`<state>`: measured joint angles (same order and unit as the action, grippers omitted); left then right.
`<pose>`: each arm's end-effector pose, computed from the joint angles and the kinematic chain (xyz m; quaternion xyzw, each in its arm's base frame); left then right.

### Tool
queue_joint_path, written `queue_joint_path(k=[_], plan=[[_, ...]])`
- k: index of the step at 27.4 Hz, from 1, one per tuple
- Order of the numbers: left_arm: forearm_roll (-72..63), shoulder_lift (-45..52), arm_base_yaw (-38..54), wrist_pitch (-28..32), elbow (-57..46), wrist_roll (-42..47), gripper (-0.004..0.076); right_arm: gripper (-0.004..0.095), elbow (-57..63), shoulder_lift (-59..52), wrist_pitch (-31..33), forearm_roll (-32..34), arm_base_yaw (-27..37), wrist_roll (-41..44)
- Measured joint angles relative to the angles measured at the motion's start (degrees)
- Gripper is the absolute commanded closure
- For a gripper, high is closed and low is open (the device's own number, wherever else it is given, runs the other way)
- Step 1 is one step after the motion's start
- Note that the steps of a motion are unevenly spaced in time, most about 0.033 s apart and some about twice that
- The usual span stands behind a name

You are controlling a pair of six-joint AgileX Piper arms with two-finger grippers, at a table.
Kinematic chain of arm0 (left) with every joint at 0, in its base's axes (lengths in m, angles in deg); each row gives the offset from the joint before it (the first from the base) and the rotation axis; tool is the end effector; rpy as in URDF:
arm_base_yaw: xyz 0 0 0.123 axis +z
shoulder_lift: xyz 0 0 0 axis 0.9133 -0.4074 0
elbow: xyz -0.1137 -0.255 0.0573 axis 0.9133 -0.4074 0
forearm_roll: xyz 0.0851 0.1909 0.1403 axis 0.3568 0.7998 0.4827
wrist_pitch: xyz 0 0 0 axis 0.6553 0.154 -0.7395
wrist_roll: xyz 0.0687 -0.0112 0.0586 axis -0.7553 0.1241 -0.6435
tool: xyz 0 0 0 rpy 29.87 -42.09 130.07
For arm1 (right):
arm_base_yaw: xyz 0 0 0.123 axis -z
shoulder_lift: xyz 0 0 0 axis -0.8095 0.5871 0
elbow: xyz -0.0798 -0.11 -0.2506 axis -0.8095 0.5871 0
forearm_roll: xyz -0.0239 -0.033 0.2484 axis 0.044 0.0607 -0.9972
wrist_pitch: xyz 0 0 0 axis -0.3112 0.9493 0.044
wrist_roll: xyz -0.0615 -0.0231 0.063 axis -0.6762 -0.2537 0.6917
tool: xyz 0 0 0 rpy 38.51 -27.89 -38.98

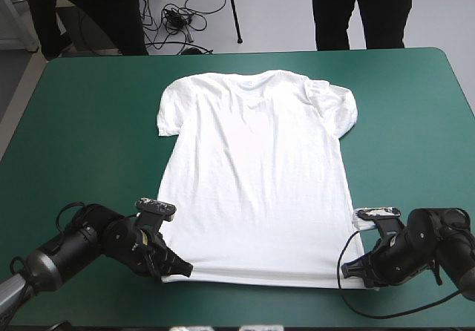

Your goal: Fold the cloth

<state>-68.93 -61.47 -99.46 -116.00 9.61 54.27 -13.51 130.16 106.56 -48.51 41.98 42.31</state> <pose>0.1389 -0.1094 0.2303 0.1706 0.9758 -0.1182 0.0688 0.1362 0.0472 0.2244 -0.0930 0.9901 0.1016 0.0257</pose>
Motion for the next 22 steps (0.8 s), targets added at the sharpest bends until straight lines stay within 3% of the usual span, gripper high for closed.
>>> queue_joint_path(k=[10,18,22], plan=[[1.31,0.0,0.0,-5.85,0.0,-0.64,0.0431,0.0355,0.0,0.0,2.76,1.78,0.0,-0.66],[1.71,0.0,0.0,-8.63,2.43,-2.02,0.0174,0.0348,-8.15,-0.06,2.98,1.78,0.0,-0.08],[12.43,0.0,0.49,-5.84,11.3,2.64,0.0174,0.0348,-16.54,0.59,-7.73,3.46,0.0,2.76]])
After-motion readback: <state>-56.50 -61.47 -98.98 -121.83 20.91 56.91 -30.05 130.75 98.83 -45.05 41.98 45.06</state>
